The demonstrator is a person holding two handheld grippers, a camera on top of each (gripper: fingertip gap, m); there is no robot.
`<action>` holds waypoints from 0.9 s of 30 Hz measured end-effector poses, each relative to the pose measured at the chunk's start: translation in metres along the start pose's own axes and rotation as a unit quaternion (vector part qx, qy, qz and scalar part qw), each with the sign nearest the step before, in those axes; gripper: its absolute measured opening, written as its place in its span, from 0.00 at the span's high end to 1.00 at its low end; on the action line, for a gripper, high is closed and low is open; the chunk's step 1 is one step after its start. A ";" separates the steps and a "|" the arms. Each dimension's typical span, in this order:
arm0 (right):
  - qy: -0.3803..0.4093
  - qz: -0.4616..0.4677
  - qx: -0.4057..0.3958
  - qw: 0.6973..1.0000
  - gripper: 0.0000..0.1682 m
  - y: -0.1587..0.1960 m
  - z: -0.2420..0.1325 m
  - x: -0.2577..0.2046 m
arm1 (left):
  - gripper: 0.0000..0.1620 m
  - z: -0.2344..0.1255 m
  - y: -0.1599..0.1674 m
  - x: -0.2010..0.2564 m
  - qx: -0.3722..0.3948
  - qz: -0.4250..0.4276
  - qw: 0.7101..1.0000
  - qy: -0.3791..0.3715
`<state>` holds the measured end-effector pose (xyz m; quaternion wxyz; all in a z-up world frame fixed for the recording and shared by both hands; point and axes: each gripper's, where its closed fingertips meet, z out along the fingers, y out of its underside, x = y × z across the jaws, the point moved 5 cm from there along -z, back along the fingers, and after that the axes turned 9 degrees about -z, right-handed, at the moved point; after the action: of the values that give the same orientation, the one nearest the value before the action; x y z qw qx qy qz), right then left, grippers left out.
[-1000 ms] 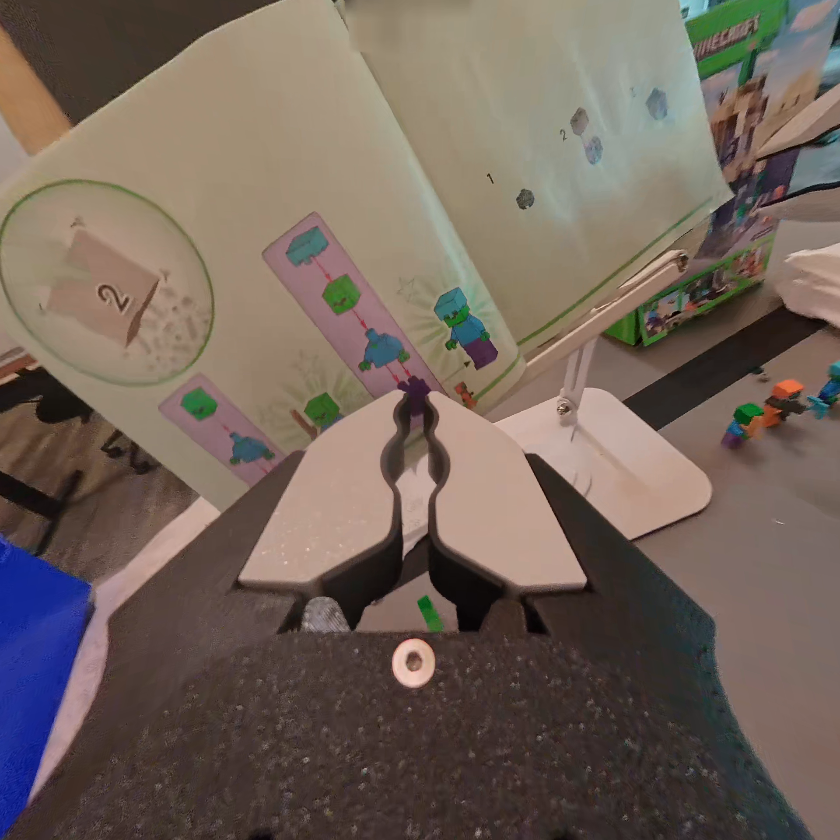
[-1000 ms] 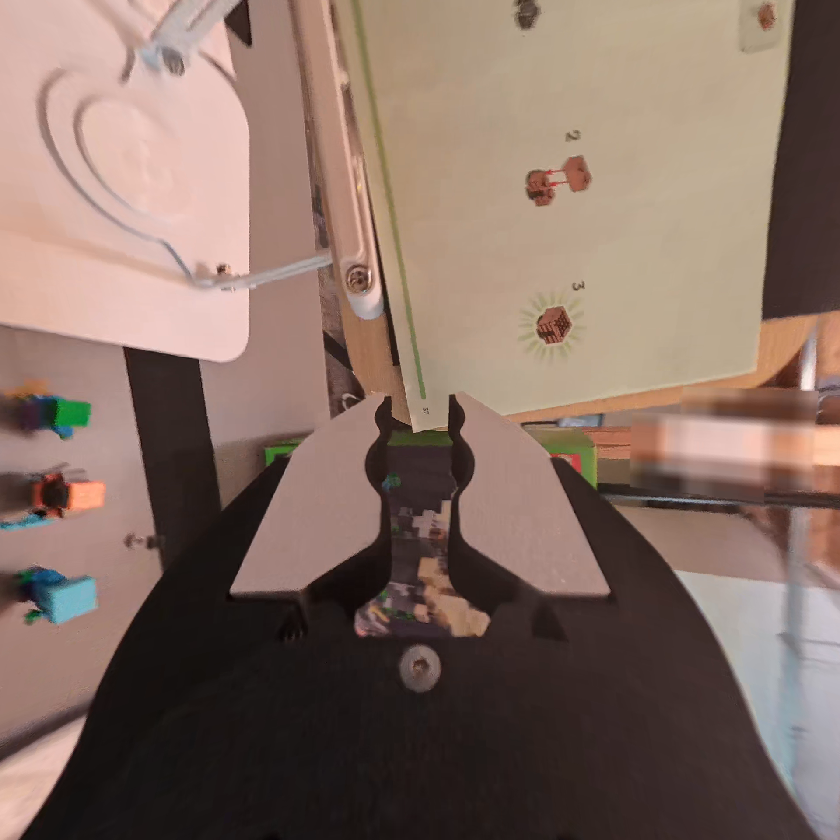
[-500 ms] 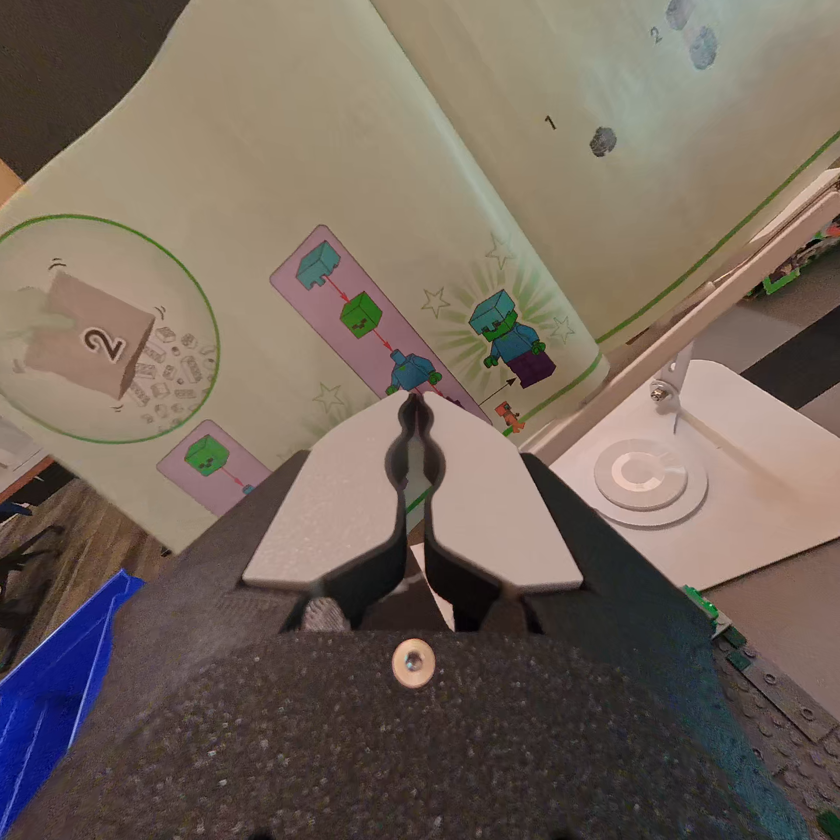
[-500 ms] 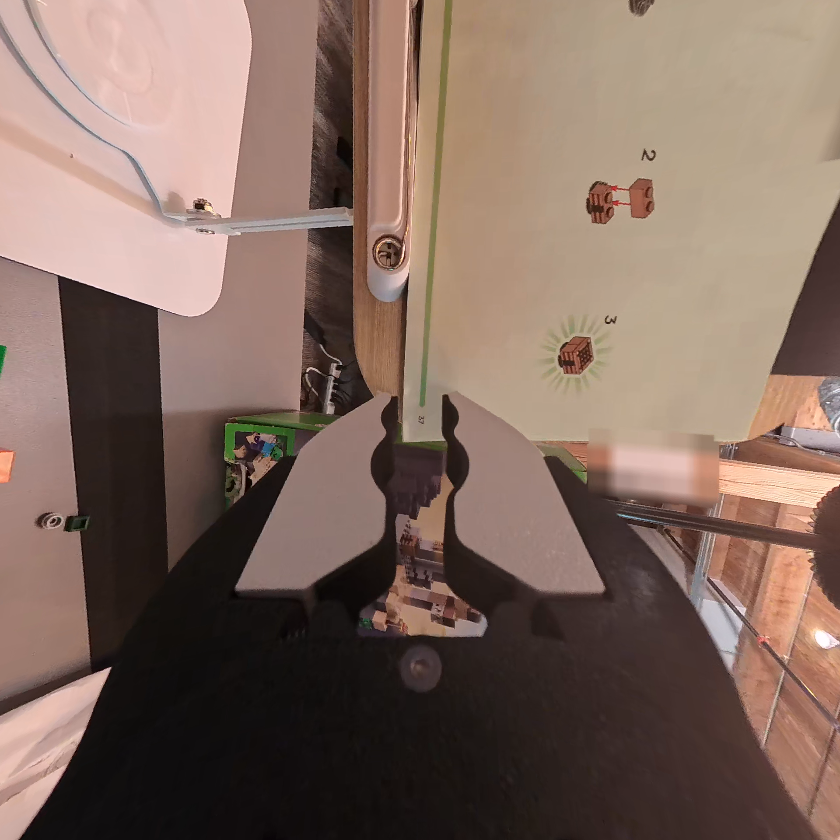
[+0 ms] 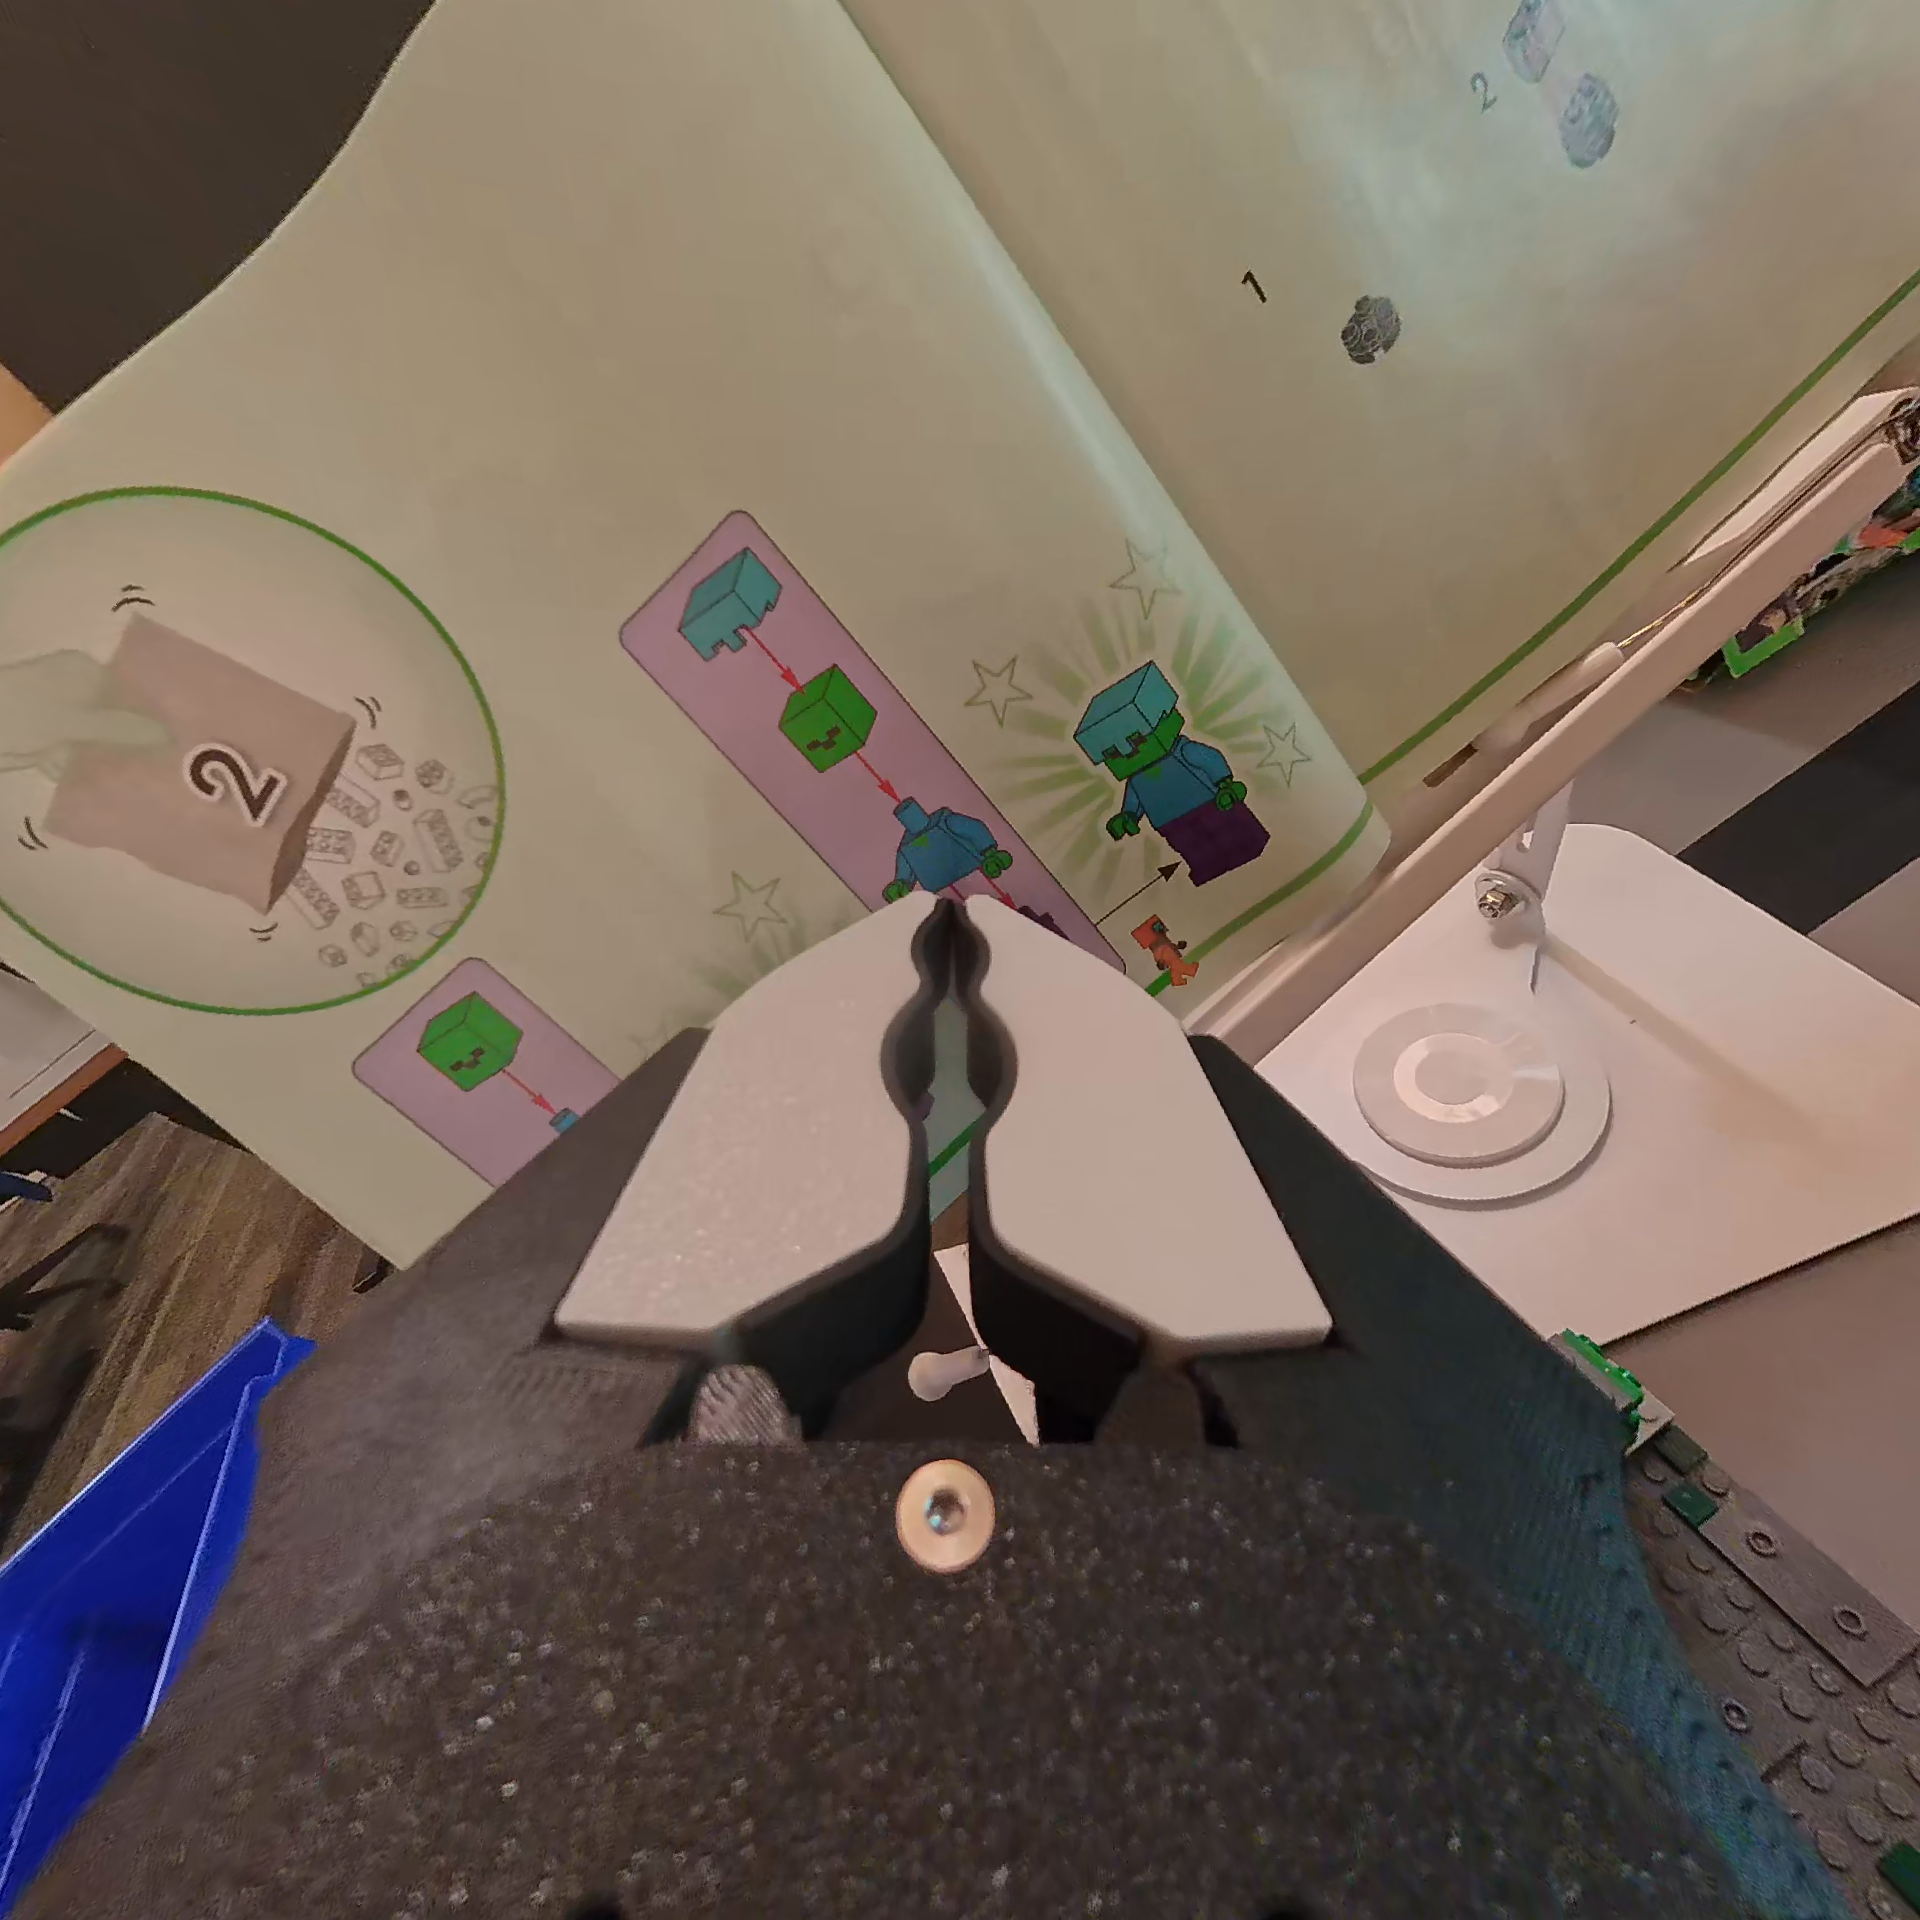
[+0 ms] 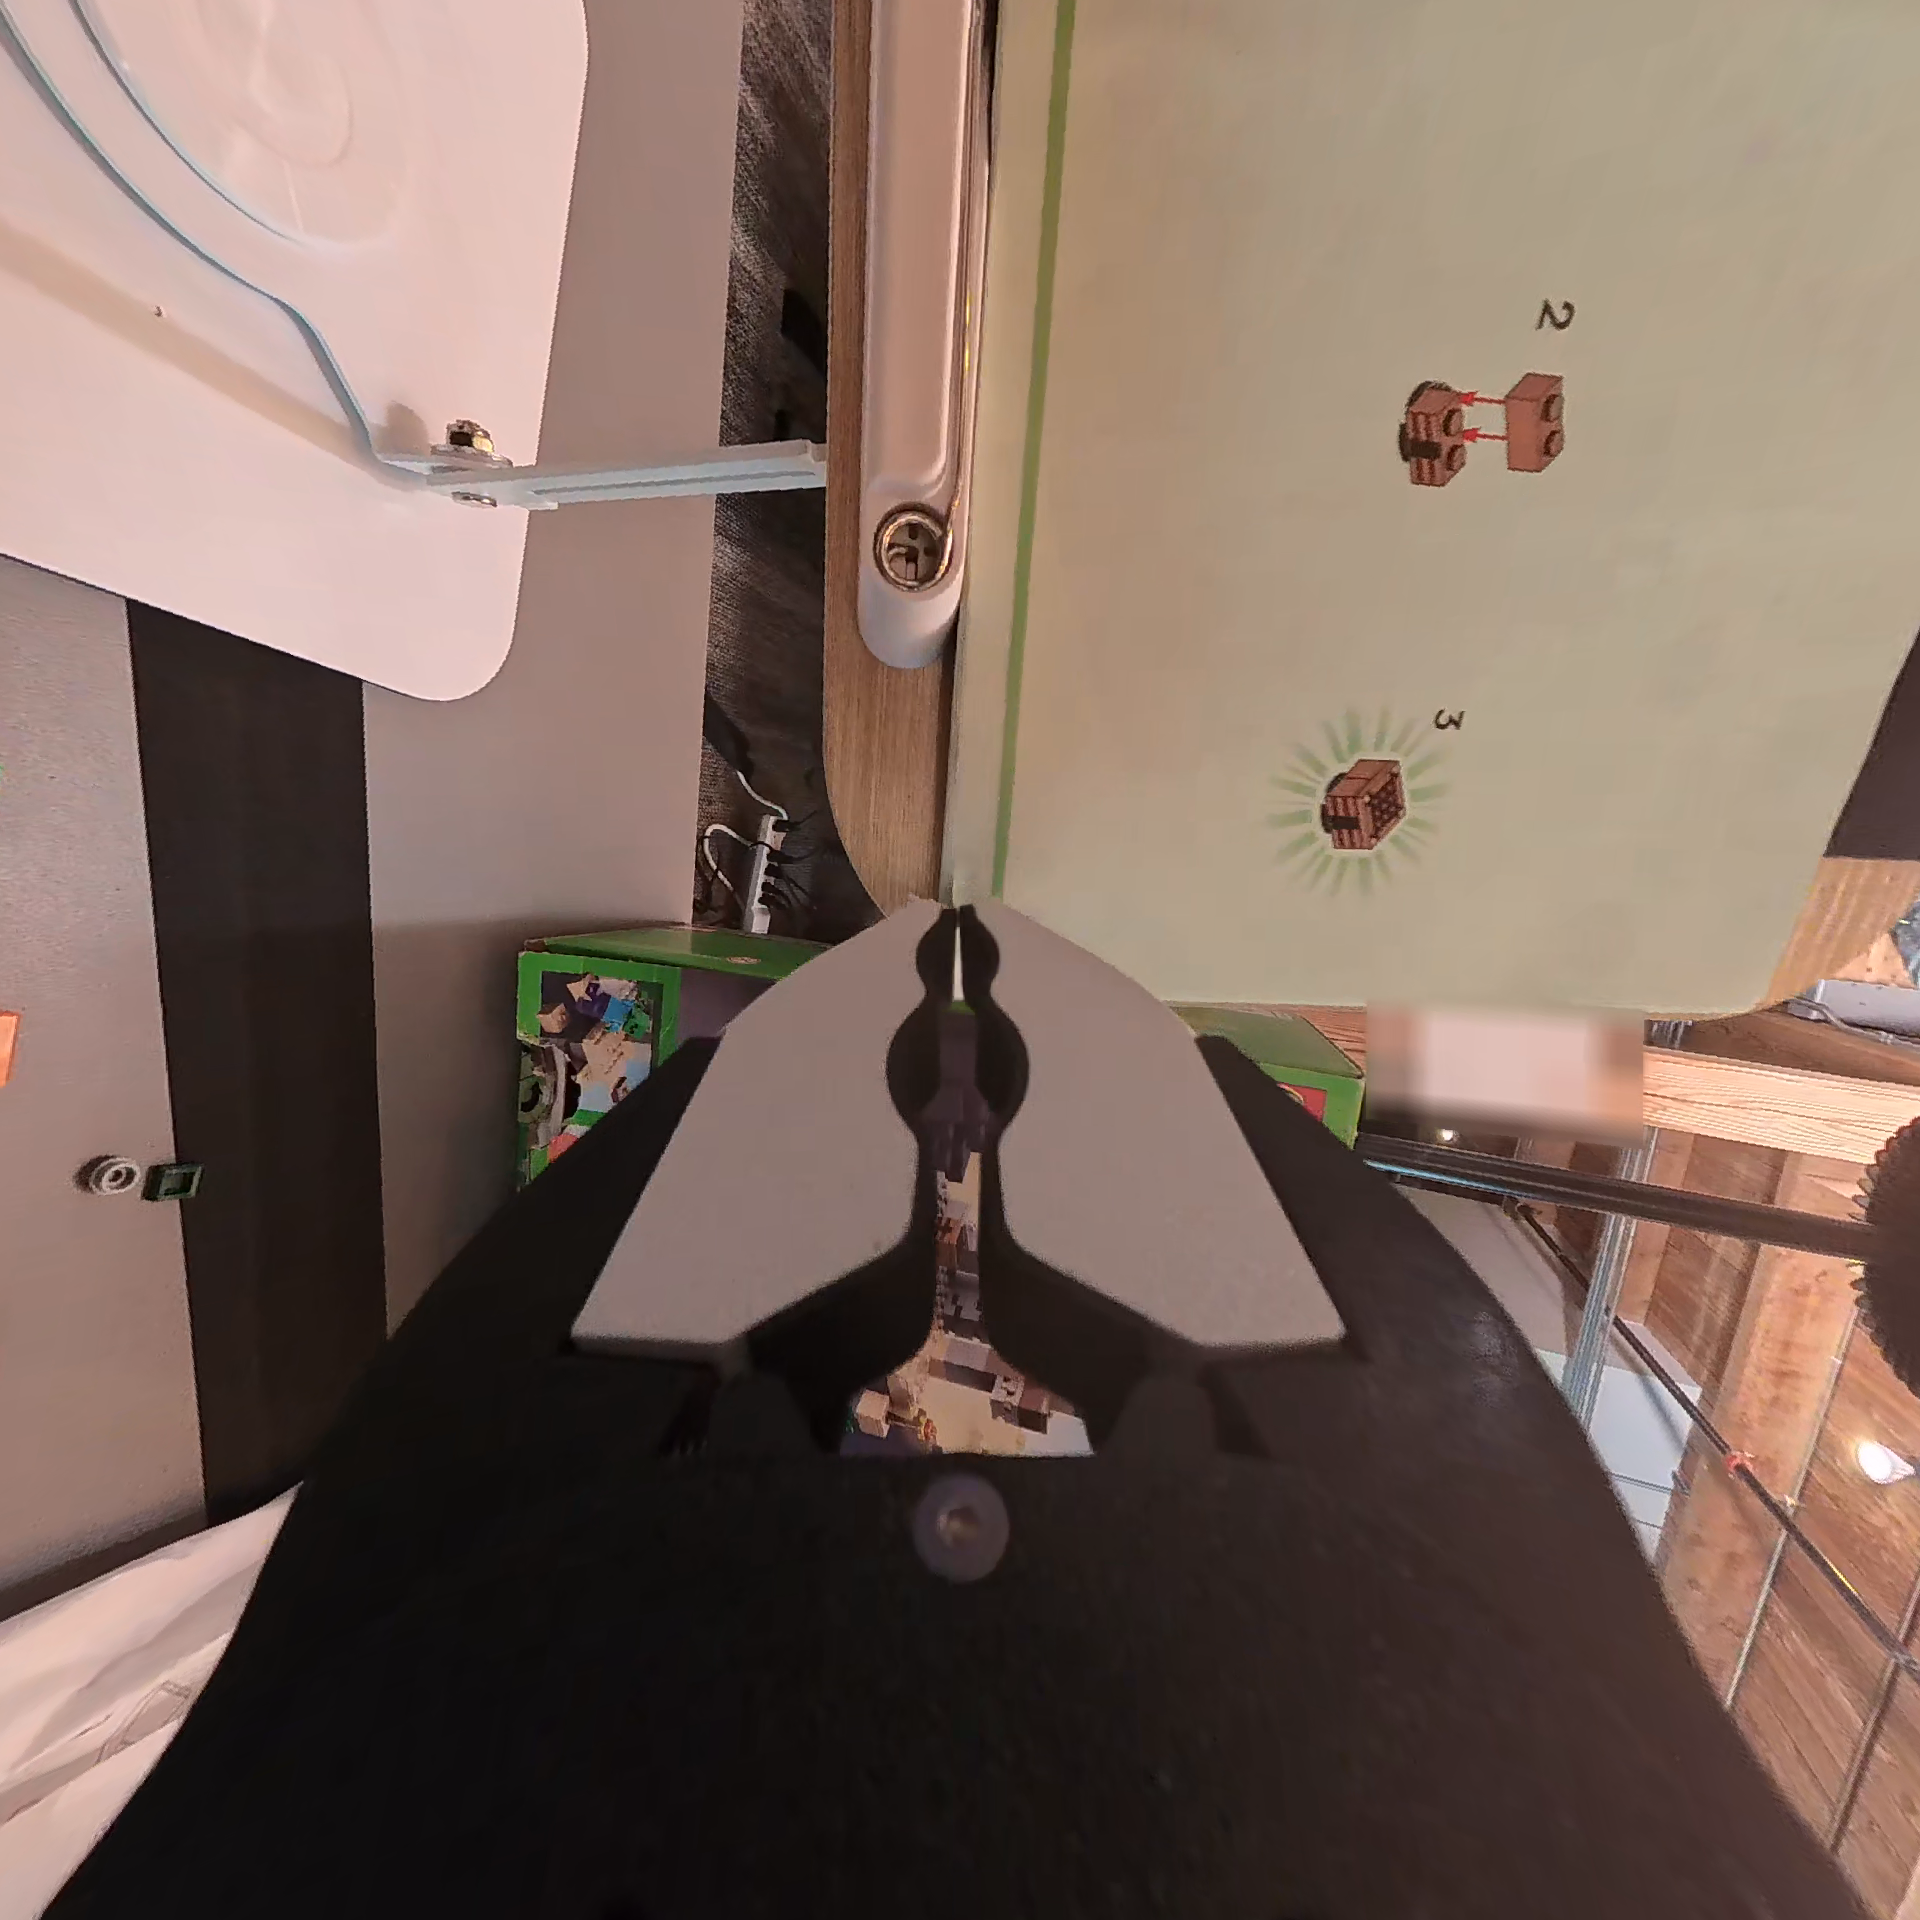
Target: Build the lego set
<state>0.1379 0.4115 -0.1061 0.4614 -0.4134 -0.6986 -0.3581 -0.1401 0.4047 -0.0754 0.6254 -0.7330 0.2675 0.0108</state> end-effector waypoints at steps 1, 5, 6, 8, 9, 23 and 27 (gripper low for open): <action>-0.001 0.001 0.001 1.000 1.00 0.000 0.000 0.000 | 1.00 0.000 0.000 0.000 0.000 0.001 1.000 0.000; -0.008 0.012 0.005 1.000 1.00 0.000 -0.002 0.001 | 1.00 0.000 0.000 0.000 -0.002 0.005 1.000 0.001; -0.012 0.015 0.008 1.000 1.00 0.000 -0.003 0.001 | 1.00 0.000 0.000 0.000 -0.002 0.005 1.000 0.001; -0.020 0.024 0.017 0.999 1.00 -0.001 -0.007 0.003 | 1.00 -0.001 0.000 0.000 -0.002 0.007 1.000 0.001; -0.026 0.035 0.025 0.999 1.00 -0.002 -0.009 0.004 | 1.00 -0.001 0.000 0.001 -0.002 0.008 1.000 0.002; -0.236 0.284 0.116 0.922 1.00 0.004 -0.021 0.028 | 0.98 -0.009 -0.007 0.006 0.000 0.012 1.000 0.010; -0.273 0.311 0.131 0.901 1.00 -0.003 -0.024 0.035 | 0.97 -0.018 -0.013 0.011 0.014 0.031 0.999 0.005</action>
<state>0.1355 0.3978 -0.0660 0.3907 -0.6265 -0.6740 0.0253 -0.1310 0.3850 -0.0633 0.6337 -0.7154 0.2933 0.0228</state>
